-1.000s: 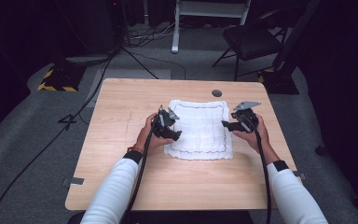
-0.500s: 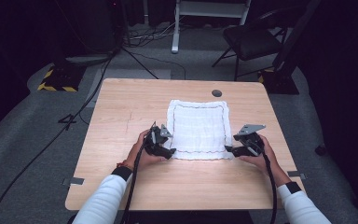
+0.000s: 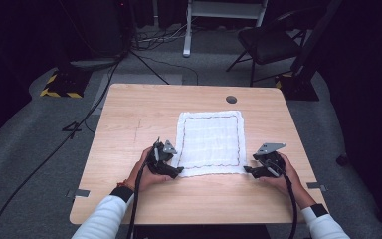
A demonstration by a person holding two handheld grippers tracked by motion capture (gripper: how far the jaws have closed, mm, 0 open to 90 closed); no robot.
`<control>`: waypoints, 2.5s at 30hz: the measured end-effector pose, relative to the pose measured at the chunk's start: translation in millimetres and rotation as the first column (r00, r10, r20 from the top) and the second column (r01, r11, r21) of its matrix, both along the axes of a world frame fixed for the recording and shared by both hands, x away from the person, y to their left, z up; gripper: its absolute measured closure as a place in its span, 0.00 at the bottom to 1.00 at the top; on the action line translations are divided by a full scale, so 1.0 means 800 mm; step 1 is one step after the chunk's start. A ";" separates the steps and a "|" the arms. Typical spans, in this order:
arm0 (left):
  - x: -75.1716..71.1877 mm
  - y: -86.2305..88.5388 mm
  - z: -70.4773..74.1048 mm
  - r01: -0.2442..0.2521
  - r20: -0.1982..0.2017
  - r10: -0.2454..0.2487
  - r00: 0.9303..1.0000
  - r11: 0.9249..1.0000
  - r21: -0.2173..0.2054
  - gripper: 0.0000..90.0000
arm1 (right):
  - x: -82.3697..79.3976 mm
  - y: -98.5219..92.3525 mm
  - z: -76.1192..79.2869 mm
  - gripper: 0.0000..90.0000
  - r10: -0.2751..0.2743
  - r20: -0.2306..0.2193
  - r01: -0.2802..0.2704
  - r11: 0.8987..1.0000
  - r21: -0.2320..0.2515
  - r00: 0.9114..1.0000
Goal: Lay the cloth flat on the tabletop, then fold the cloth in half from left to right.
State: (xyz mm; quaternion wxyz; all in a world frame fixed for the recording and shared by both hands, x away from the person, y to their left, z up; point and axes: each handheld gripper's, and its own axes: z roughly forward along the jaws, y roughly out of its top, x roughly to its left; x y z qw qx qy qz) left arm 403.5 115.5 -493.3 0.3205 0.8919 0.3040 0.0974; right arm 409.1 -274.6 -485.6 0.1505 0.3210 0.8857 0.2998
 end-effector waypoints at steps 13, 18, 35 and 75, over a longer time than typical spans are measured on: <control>-0.064 -0.005 -0.002 0.048 0.022 -0.048 0.999 0.999 -0.008 0.26 | -0.057 -0.015 -0.001 0.36 0.008 0.014 -0.008 1.000 0.002 1.000; -0.082 -0.011 0.001 0.074 0.018 -0.074 0.997 0.997 -0.001 0.25 | -0.071 -0.021 -0.001 0.35 0.008 0.014 -0.008 1.000 -0.006 1.000; -0.070 0.037 0.020 0.020 0.076 -0.015 0.997 0.998 -0.062 0.22 | -0.081 -0.023 0.020 0.38 0.001 0.095 -0.006 0.998 0.055 0.996; 0.140 -0.015 0.002 -0.275 0.047 0.275 0.960 0.961 -0.008 0.22 | -0.084 0.215 0.021 0.47 0.447 0.103 -0.456 0.884 0.103 0.889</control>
